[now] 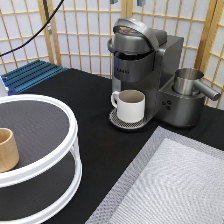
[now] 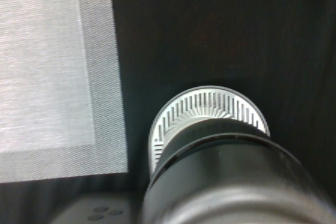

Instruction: Make coffee

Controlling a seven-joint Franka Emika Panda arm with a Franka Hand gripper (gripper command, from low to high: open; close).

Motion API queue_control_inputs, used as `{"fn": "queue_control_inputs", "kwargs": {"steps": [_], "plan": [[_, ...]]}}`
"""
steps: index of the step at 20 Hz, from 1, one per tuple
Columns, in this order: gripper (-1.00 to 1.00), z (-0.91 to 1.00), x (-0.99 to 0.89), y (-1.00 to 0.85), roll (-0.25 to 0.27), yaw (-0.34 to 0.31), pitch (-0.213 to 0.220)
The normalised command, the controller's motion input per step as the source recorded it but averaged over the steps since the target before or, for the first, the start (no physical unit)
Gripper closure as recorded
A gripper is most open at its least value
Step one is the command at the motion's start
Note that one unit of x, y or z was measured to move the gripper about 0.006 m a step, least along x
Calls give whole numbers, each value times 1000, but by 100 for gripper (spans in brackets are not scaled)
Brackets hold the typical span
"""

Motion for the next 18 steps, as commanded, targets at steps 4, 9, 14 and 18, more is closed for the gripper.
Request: {"fn": "queue_control_inputs", "kwargs": {"steps": [4, 9, 14, 18], "plan": [[-100, -71, 292, 280, -166, 0, 119], [-100, -5, 310, 188, -170, 0, 90], [-100, -82, 286, -125, -114, 1, 70], [-100, -29, 331, -328, -56, 10, 78]]}}
